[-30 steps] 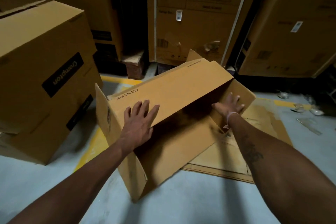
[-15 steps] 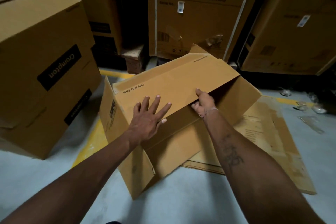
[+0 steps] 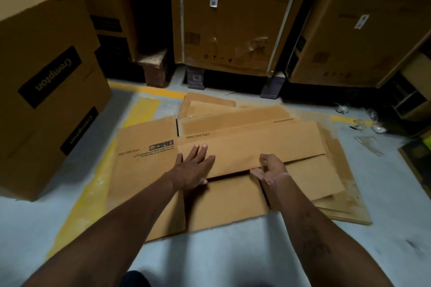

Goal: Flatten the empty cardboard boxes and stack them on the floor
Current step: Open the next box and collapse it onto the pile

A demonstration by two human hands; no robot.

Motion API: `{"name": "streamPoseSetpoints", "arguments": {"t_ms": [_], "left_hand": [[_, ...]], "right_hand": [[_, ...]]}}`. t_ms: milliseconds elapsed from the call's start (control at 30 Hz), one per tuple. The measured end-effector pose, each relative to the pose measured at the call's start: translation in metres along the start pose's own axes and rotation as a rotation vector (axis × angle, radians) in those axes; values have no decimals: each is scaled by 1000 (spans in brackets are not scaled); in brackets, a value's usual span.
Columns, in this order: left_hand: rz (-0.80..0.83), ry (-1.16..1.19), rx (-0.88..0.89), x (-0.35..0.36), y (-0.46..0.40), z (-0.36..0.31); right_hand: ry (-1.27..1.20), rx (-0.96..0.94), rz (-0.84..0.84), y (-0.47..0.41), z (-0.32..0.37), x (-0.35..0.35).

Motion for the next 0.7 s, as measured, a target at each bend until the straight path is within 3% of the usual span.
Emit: {"name": "streamPoseSetpoints", "arguments": {"t_ms": [100, 167, 233, 300, 367, 467, 533, 600, 700], "left_hand": [[-254, 190, -105, -4, 8, 9], [-517, 447, -195, -14, 20, 23], [-601, 813, -272, -10, 26, 38], [-369, 1085, -320, 13, 18, 40], [-41, 941, -335, 43, 14, 36], [158, 763, -269, 67, 14, 23], [218, 781, -153, 74, 19, 1], [249, 623, -100, 85, 25, -4], [250, 351, -67, 104, 31, -10]], "right_hand": [[84, -2, -91, -6, -8, -15], [154, -87, -342, -6, -1, -33], [183, -284, -555, 7, 20, -42], [250, -517, -657, 25, 46, -40], [422, -731, -703, 42, 68, -34], [808, -799, -530, 28, 78, -15], [1138, -654, -238, 2, 51, 3], [1492, -497, 23, -18, -4, 9], [1814, -349, 177, -30, -86, -8]]}}
Point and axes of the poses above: each hand's wrist, its own y-axis away from the middle knuckle, its own x-axis out of the palm, z = x × y, the point moved 8 cm from there along -y, towards the middle knuckle, and after that the axes turned 2 degrees about x, right-handed, at the moved point
